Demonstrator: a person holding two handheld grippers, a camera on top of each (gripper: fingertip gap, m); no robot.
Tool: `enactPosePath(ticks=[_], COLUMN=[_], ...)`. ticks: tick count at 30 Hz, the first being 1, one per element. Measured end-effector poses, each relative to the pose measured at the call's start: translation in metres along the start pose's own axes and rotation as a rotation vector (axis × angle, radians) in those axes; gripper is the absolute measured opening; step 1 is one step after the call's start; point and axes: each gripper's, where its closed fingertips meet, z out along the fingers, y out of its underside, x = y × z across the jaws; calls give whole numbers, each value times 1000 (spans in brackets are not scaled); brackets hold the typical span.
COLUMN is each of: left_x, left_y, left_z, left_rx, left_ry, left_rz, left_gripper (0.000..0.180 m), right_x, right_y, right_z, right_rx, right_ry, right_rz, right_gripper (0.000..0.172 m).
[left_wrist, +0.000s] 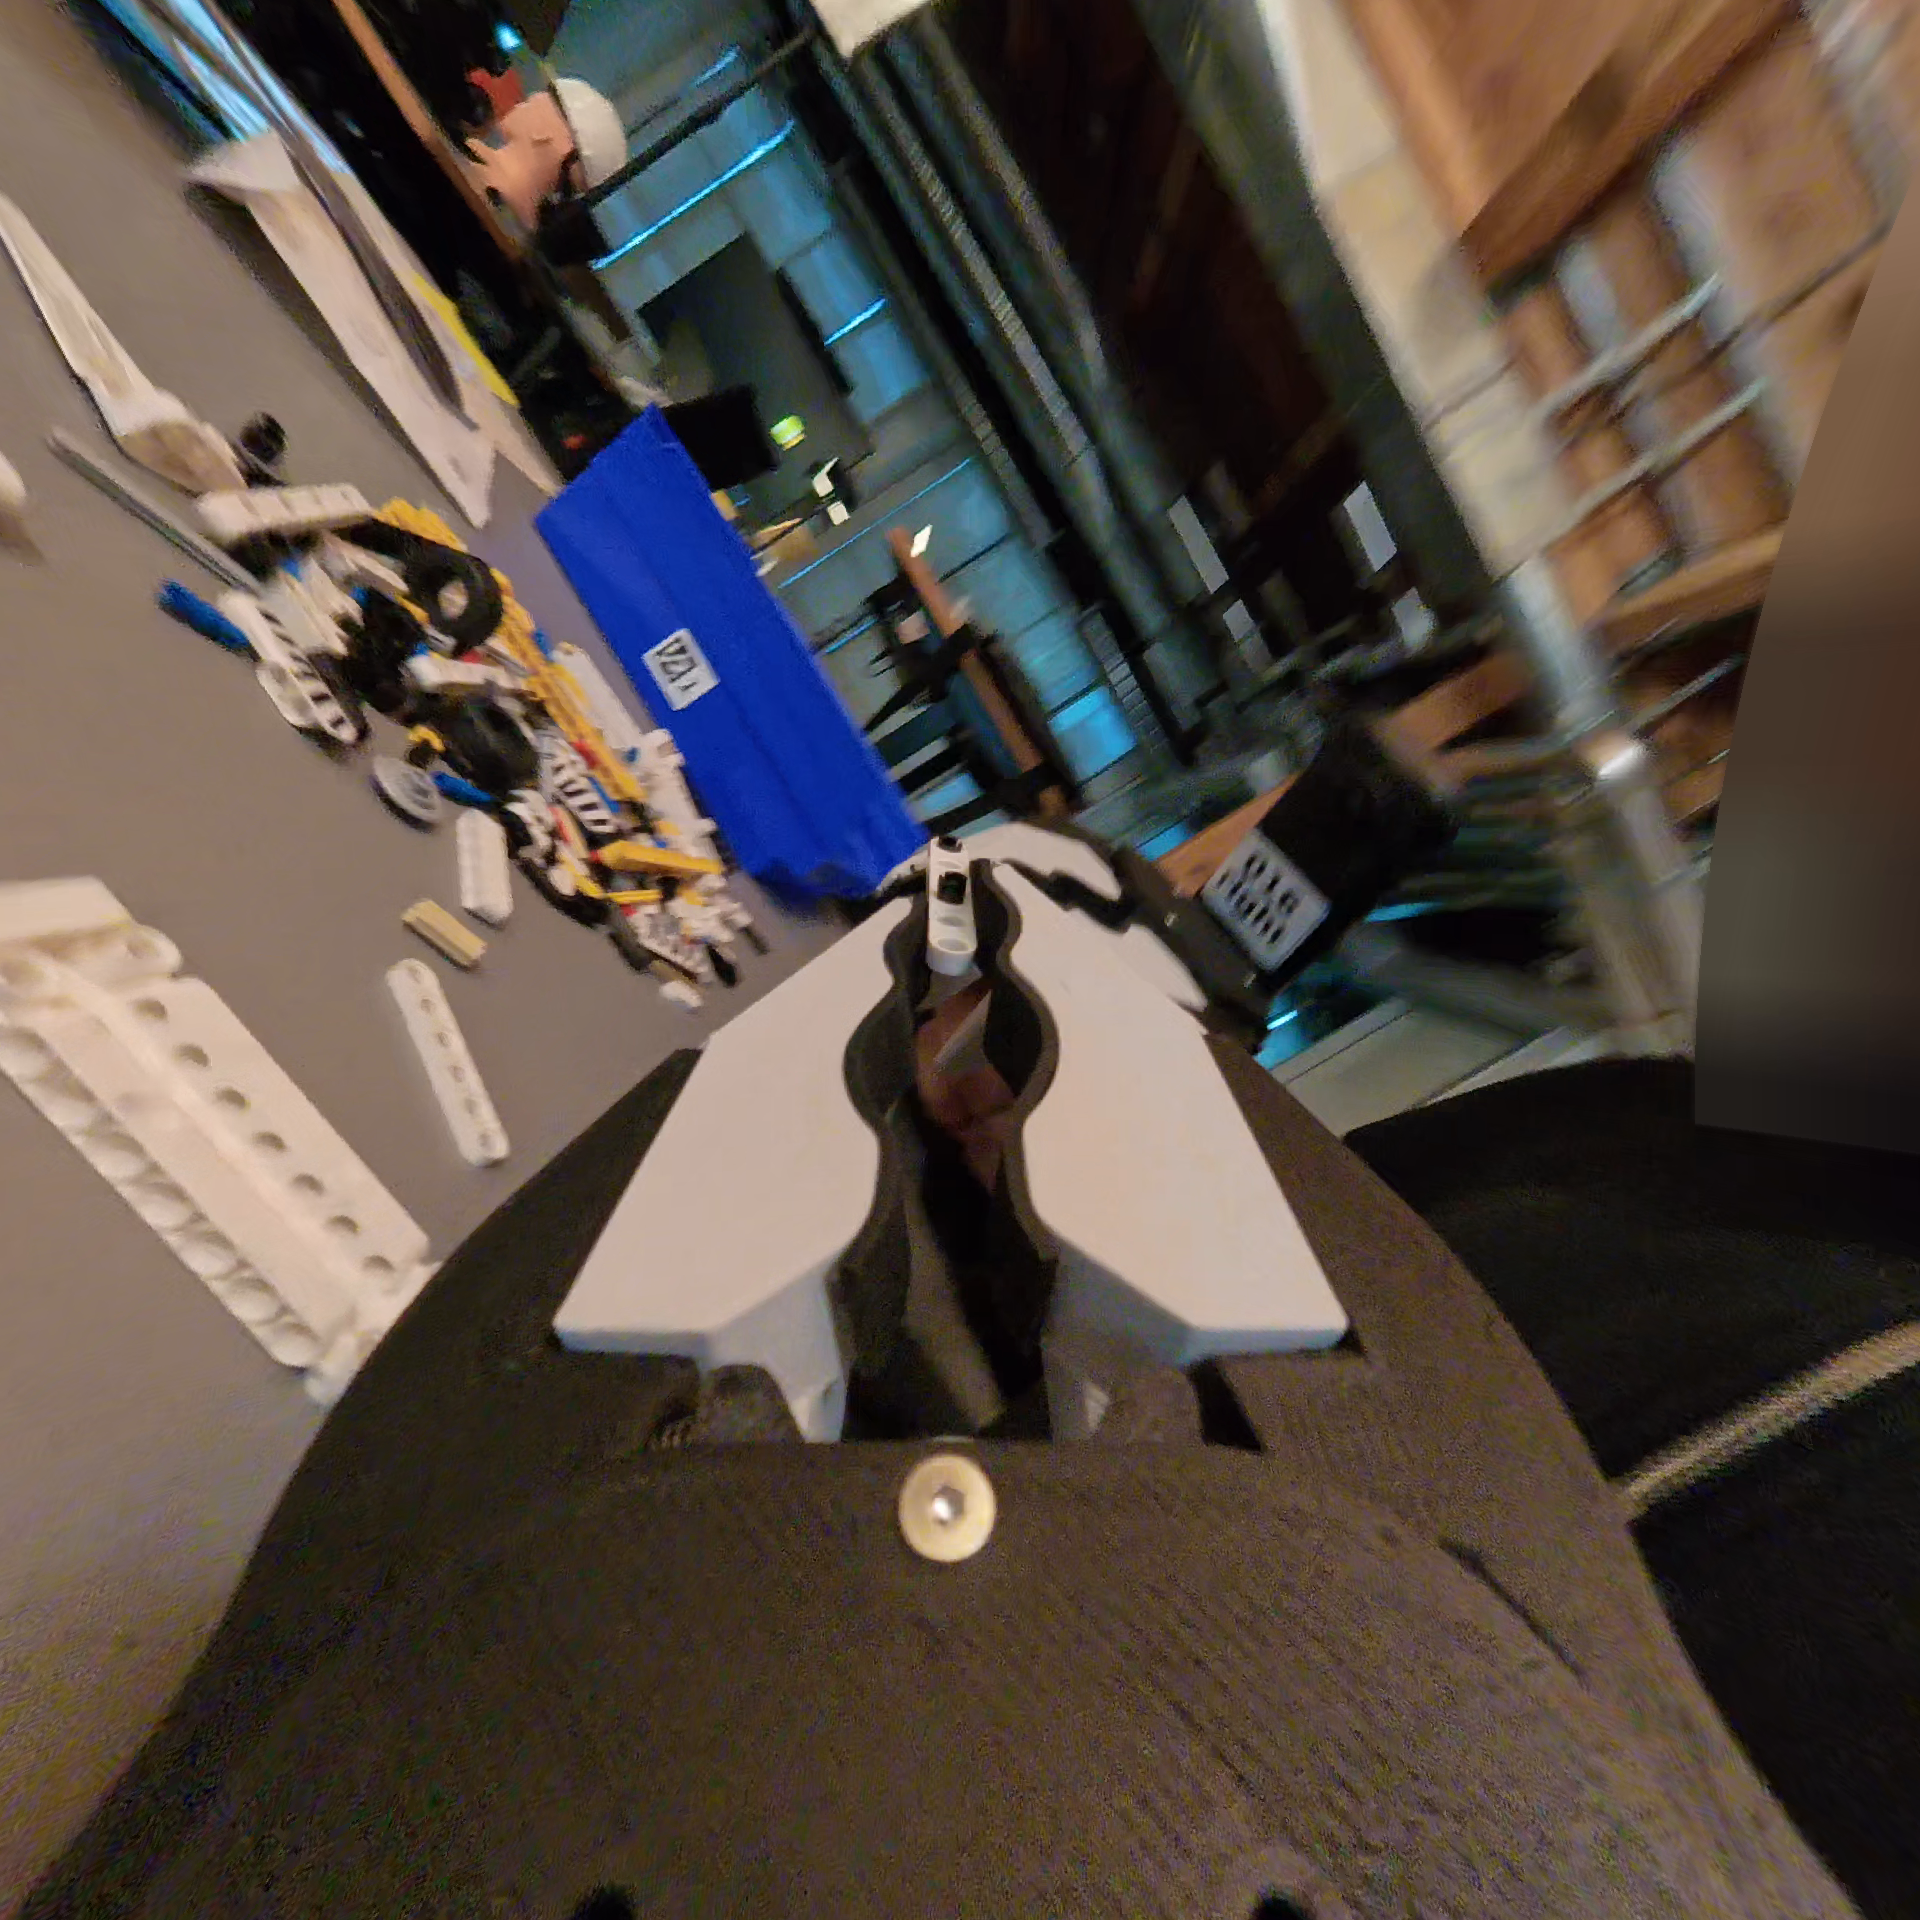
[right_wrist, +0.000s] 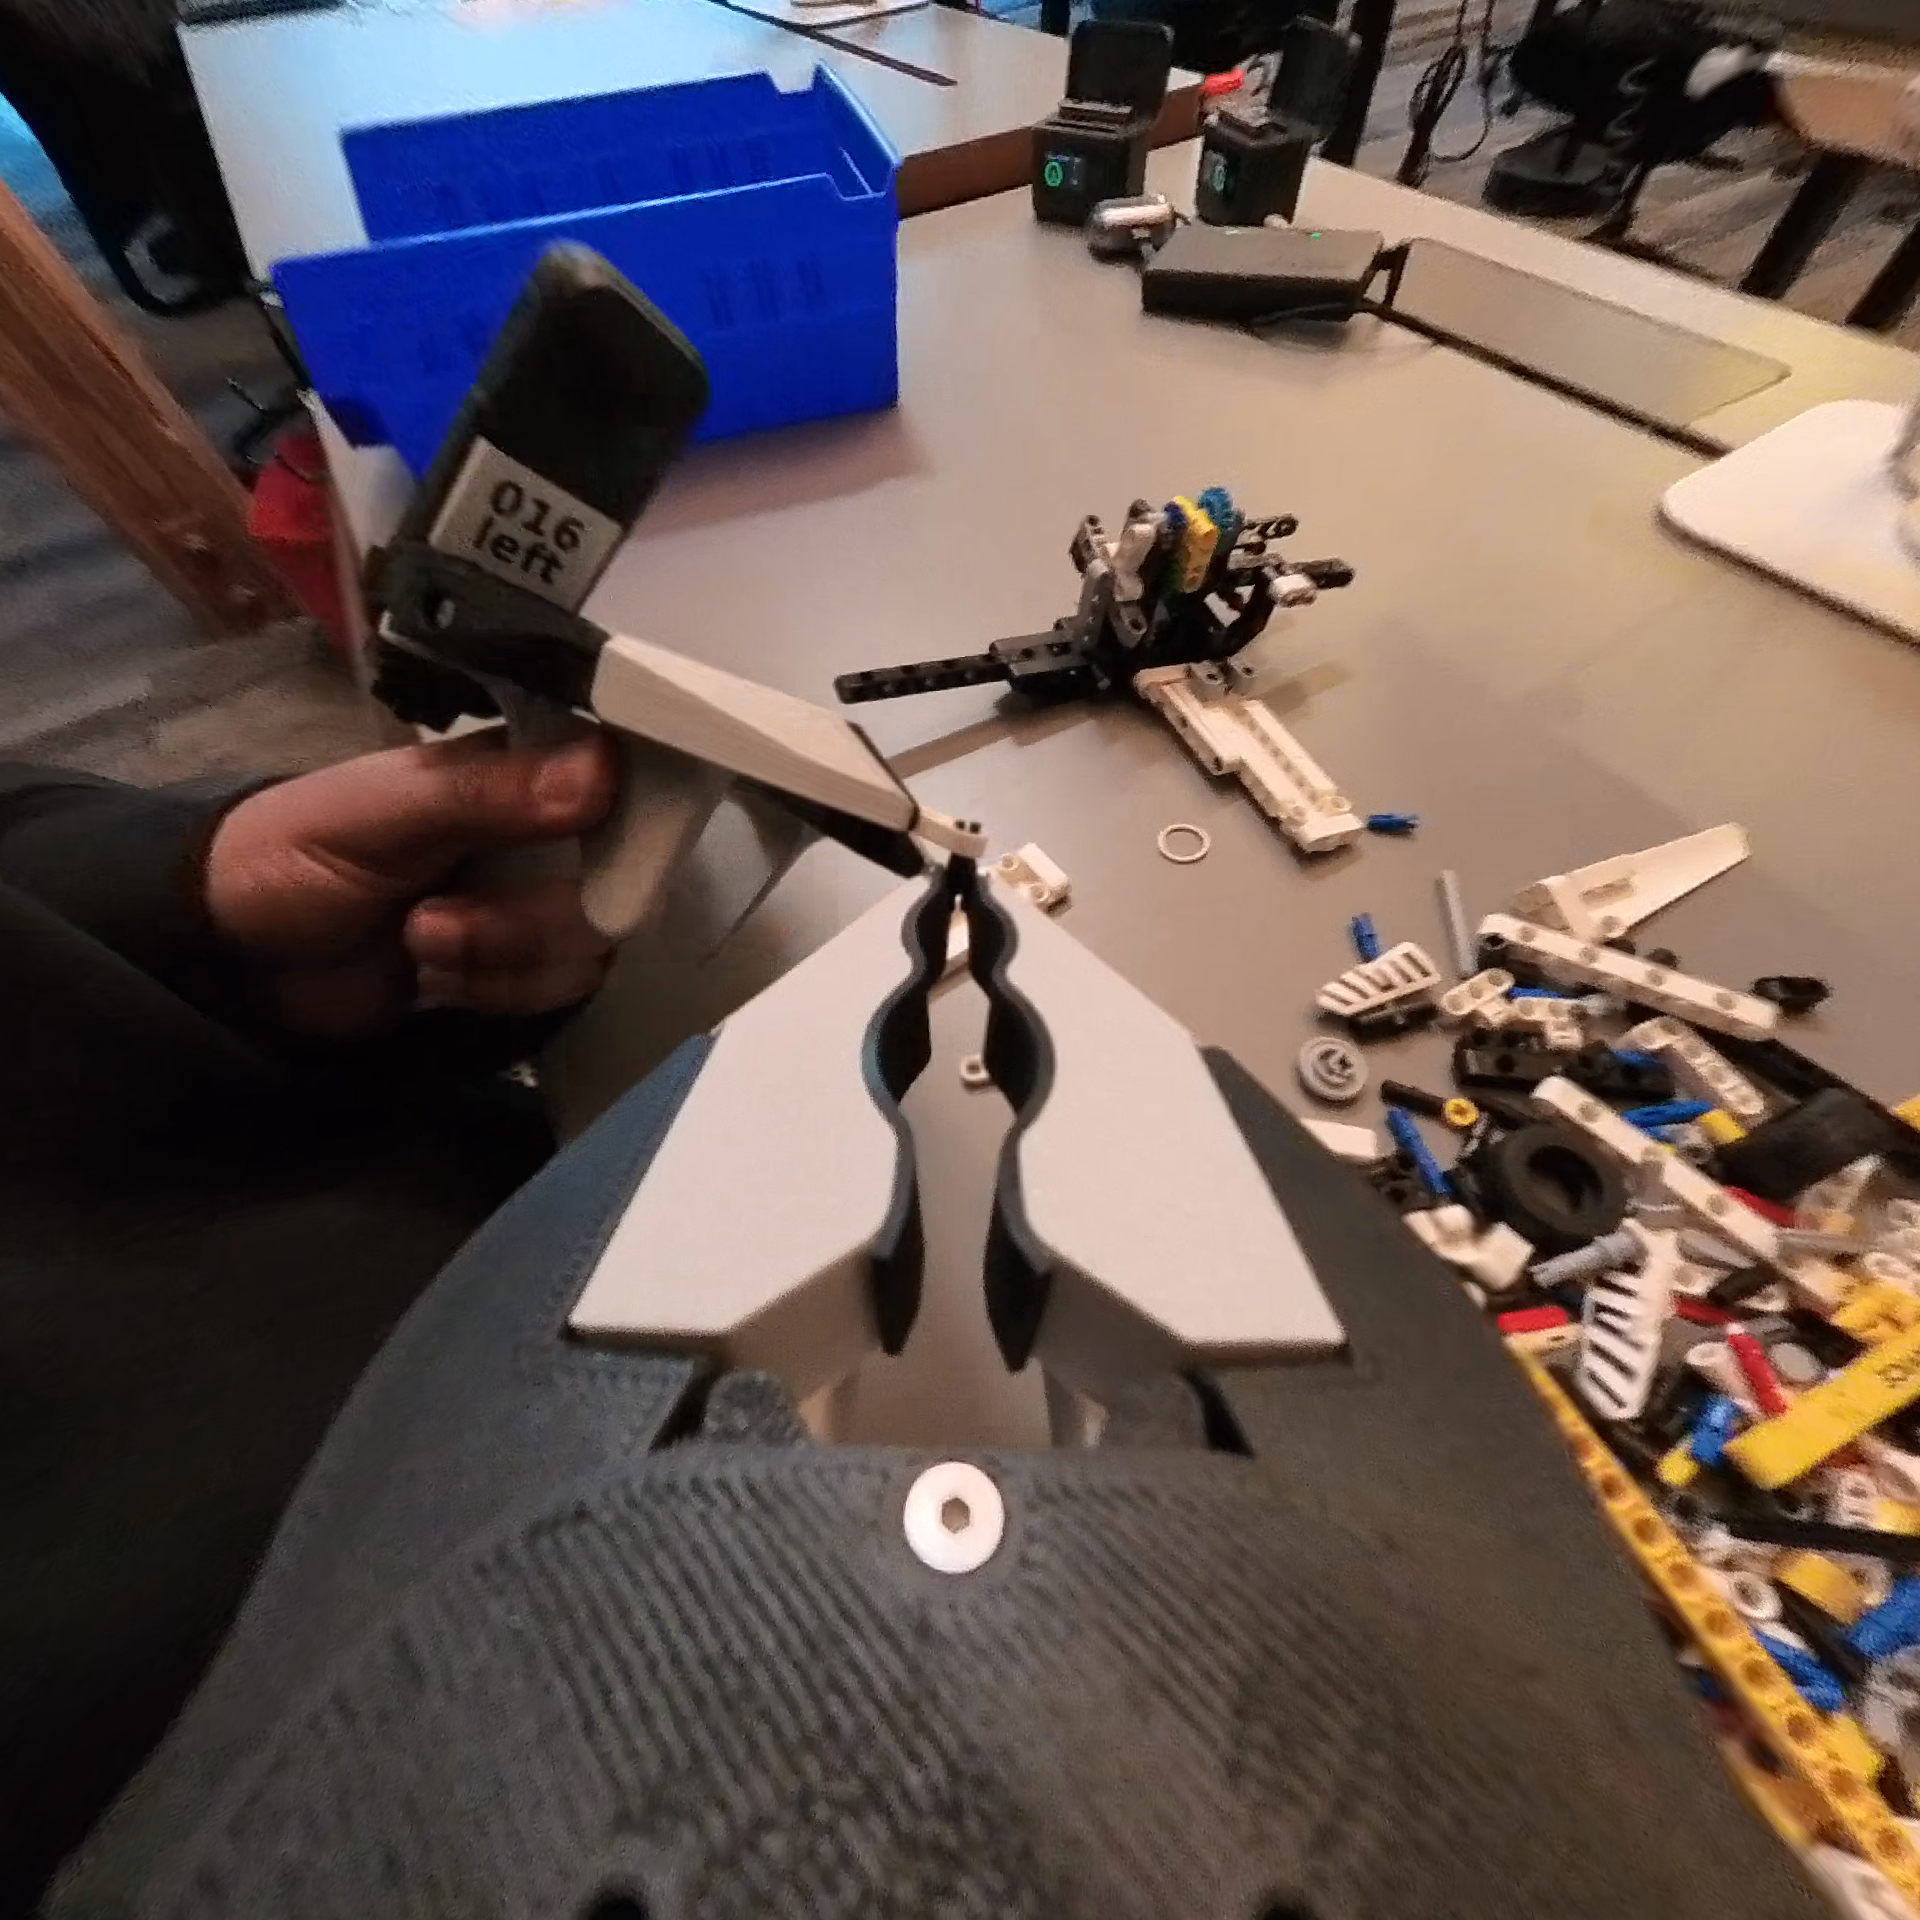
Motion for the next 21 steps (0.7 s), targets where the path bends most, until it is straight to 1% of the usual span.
enactPosePath(ticks=[1, 4, 8, 10, 12, 13, 15, 16, 17, 18, 19, 21], left_x=[-1, 4, 12, 12, 19, 22, 17, 12, 6, -1, -7, -10], left_y=[-2, -6, -14, -12, -14, -14, -9, -9, -12, -16, -19, -19], left_z=[-1, -3, -2, -1, 0, 1, 2, 0, -4, -9, -13, -16], left_rx=[23, 52, 96, 87, 86, 58, -47, -59, -52, -44, -51, -116], left_ry=[29, 75, 169, 149, 207, 229, 195, 146, 82, 9, -70, -200], left_rz=[-62, -117, -226, -207, -211, -197, -140, -78, -9, 63, 152, 377], left_gripper=[4, 4, 3, 3, 3, 4, 6, 7, 12, 30, 39, 39], right_x=[0, -2, -10, -9, -10, -11, -7, -3, 3, 8, 12, 17], right_y=[-2, -6, -15, -14, -18, -23, -25, -23, -22, -20, -16, -8], right_z=[1, 2, -2, -4, -6, -8, -10, -10, -11, -11, -10, -6], right_rx=[6, 39, 128, 146, 176, 191, 193, 182, 177, 164, 131, 70], right_ry=[28, 69, 25, 7, -17, -28, -45, -47, -44, -48, -55, -59], right_rz=[-32, -62, -10, 23, 60, 77, 116, 135, 159, 188, 221, 256], right_gripper=[3, 3, 4, 3, 3, 3, 3, 3, 3, 3, 3, 2])
